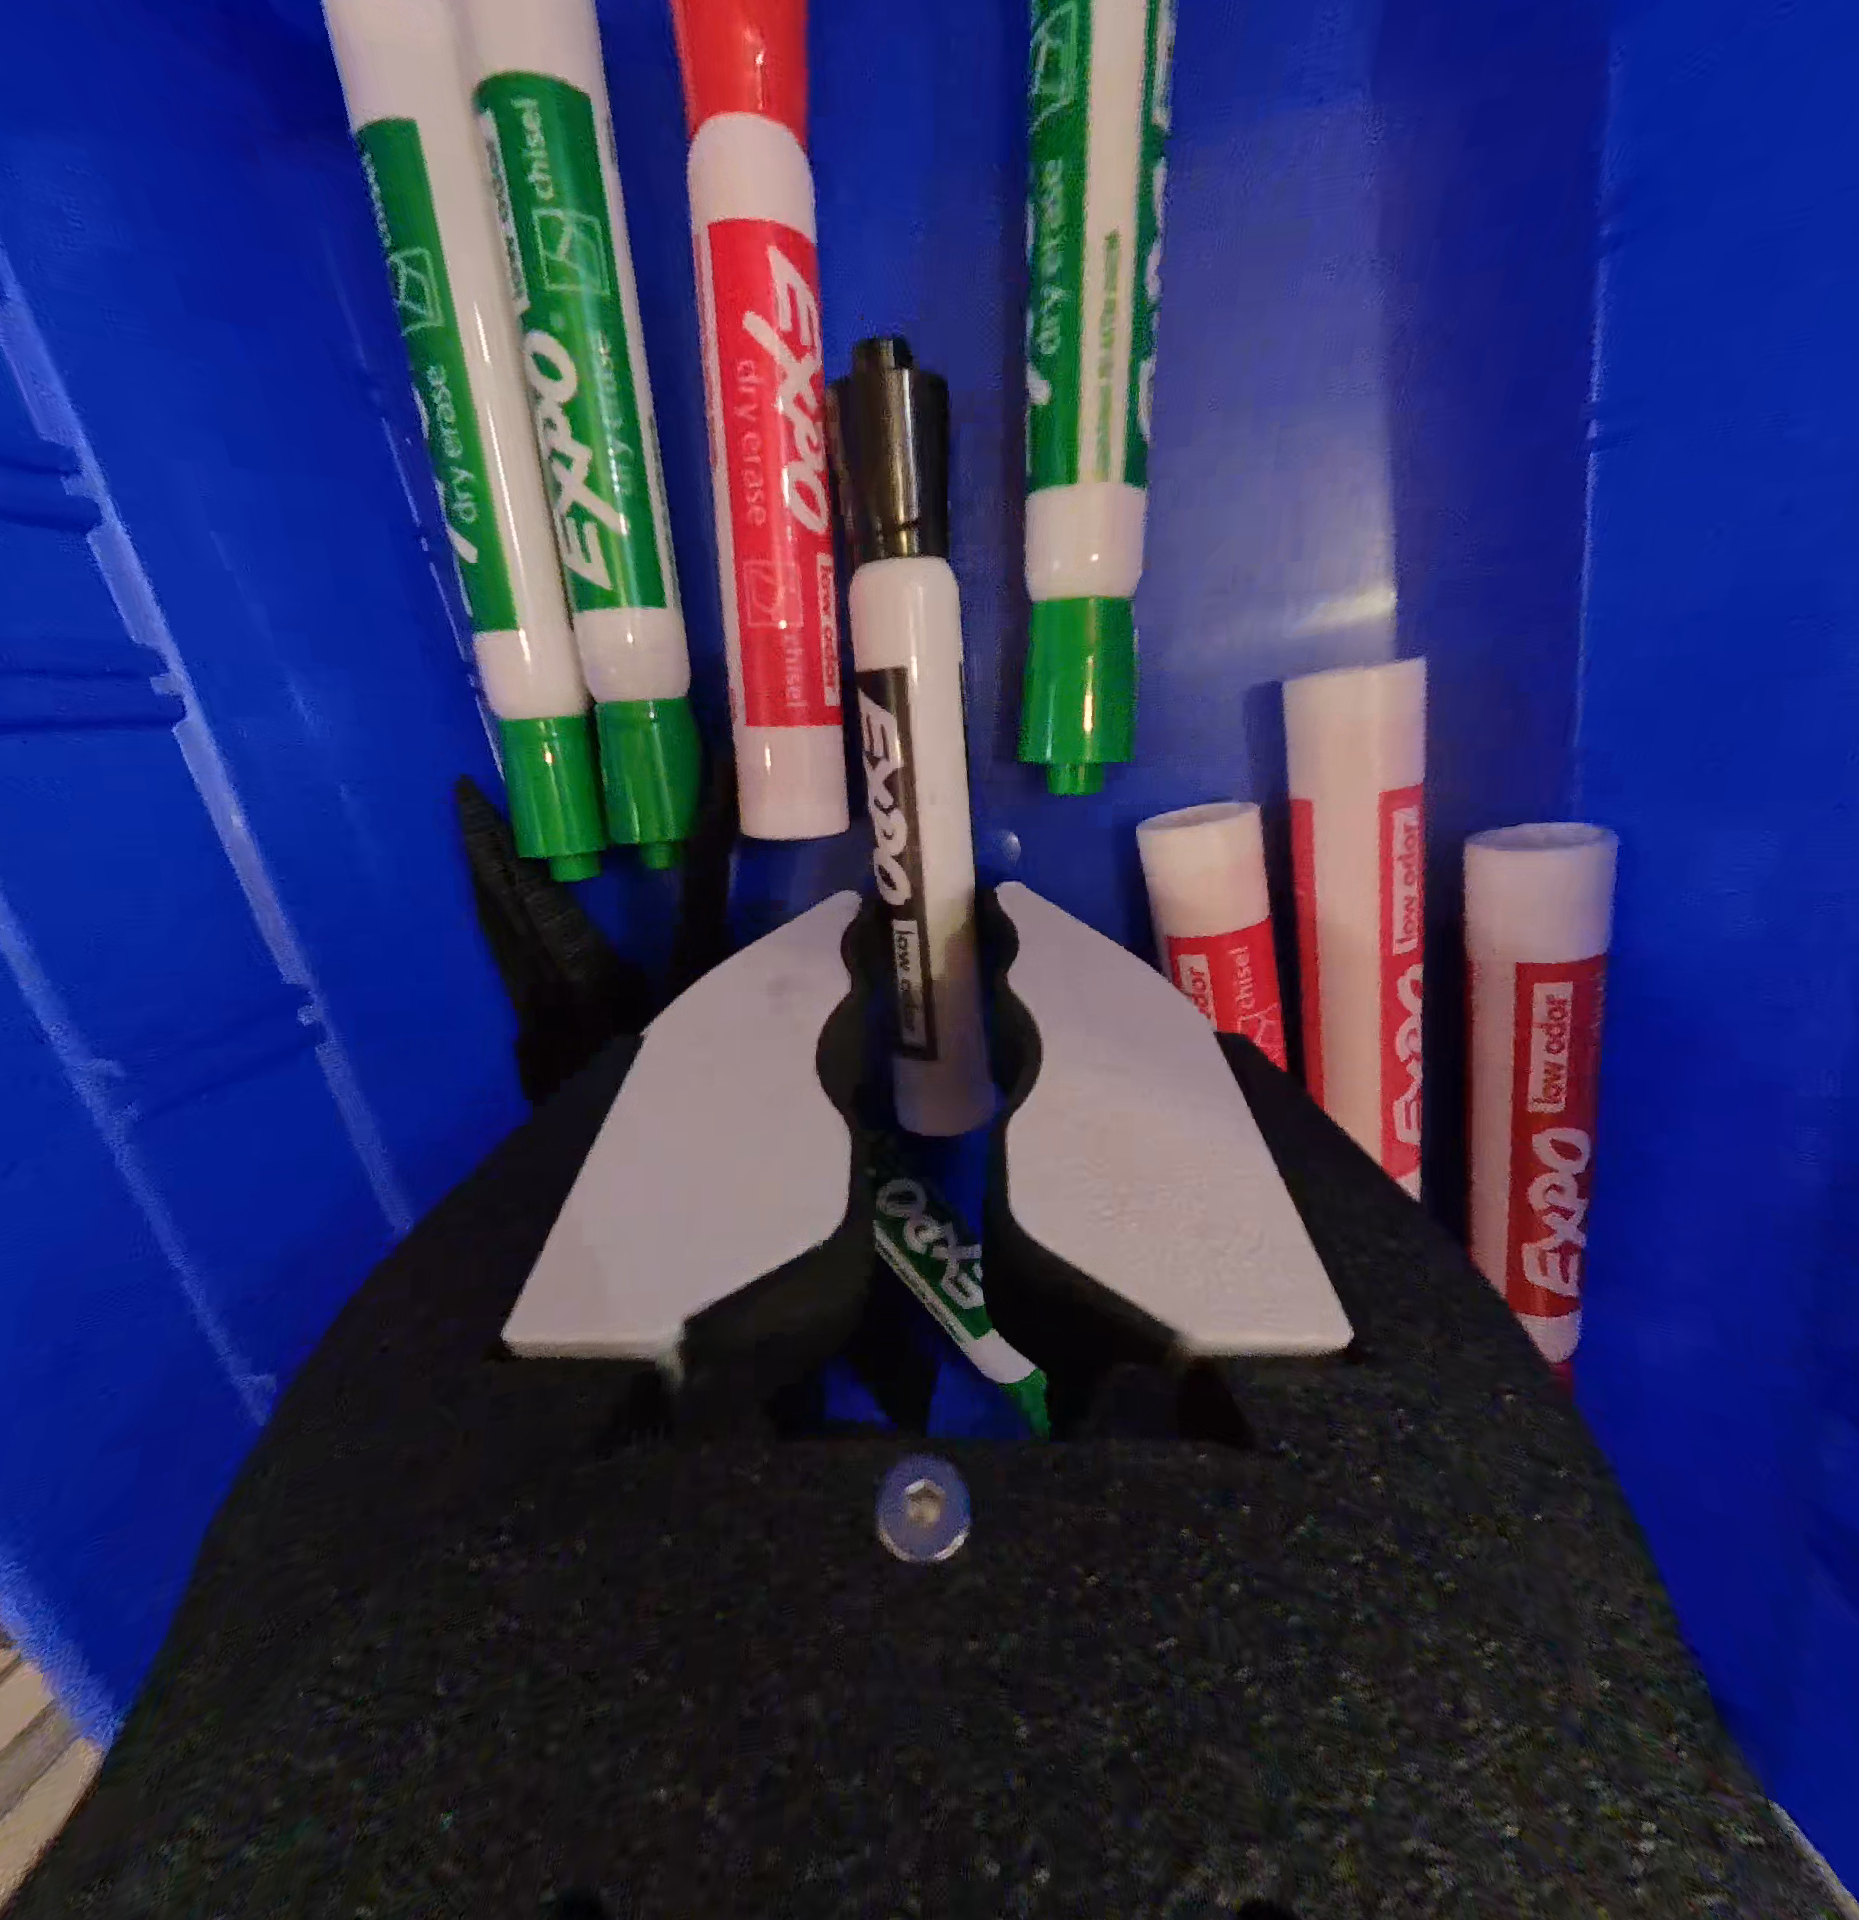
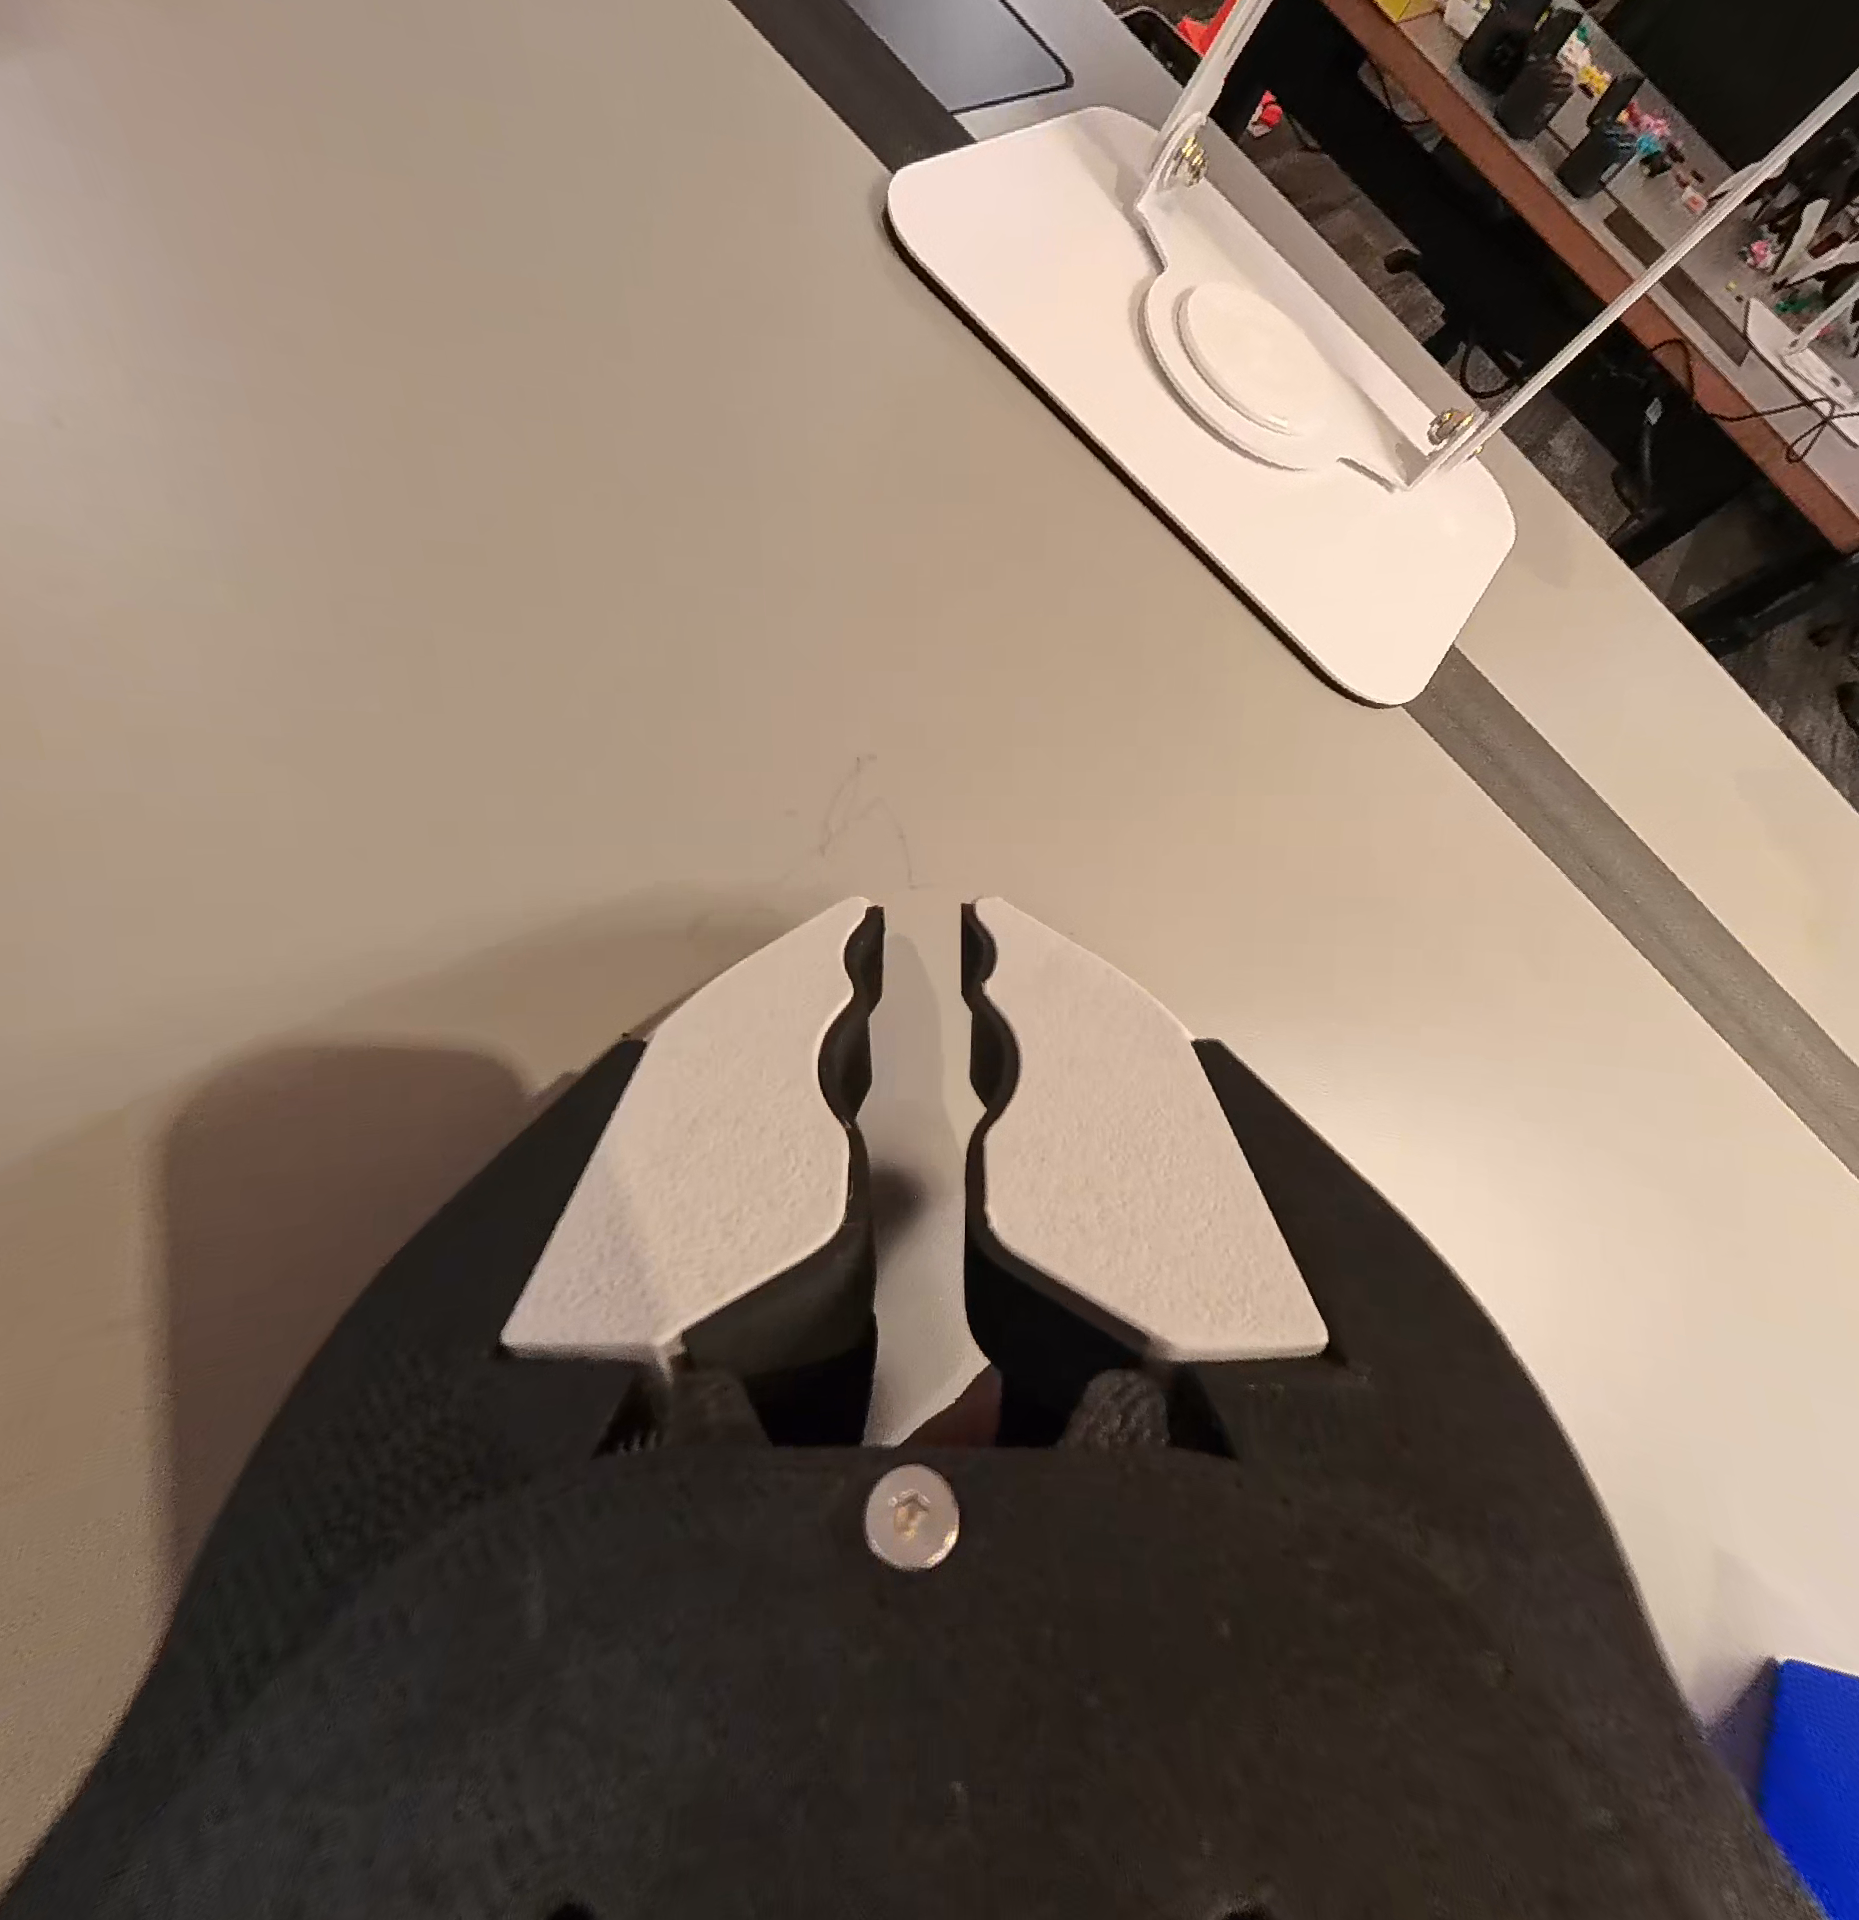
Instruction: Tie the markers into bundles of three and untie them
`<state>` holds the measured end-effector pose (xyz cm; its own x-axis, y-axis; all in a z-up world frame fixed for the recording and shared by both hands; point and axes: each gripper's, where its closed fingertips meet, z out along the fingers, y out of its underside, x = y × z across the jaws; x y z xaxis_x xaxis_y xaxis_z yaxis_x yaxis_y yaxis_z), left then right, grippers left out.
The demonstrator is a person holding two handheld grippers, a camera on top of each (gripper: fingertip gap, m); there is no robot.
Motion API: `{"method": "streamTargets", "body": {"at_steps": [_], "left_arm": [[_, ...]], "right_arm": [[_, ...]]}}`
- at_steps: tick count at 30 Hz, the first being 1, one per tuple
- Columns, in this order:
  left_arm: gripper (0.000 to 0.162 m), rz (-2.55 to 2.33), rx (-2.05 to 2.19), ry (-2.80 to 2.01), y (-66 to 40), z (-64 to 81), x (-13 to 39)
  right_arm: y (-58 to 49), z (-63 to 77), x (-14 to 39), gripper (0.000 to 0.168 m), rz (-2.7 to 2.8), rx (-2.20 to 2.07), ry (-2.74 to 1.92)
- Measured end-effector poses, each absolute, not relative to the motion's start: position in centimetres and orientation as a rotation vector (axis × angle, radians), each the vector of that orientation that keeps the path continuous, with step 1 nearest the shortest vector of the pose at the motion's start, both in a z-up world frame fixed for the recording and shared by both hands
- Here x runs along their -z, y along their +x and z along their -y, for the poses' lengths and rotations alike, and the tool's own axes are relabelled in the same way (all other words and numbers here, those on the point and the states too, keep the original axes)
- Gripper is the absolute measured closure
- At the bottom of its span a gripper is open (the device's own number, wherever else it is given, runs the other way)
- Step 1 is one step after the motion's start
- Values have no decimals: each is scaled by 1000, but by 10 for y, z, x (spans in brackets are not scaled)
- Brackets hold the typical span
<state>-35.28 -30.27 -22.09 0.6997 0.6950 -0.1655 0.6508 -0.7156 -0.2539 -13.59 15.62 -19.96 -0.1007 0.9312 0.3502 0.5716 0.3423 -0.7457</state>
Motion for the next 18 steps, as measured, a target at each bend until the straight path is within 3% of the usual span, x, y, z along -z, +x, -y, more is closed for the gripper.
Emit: {"method": "streamTargets", "body": {"at_steps": [5, 10, 13, 18], "left_arm": [[143, 1101, -569, -2553, -339, 302, 157], [144, 556, -557, -2384, -246, 180, 59], [144, 236, -400, -2449, -175, 94, 81], [144, 5, -108, -2617, -105, 18, 182]], "right_arm": [[-135, -155, 198, 155, 1783, -571, -1327], [-136, -155, 201, 155, 1798, -568, -1339], [-136, -155, 199, 156, 1790, -586, -1347], [-134, -160, 196, 156, 1766, -662, -1399]]}}
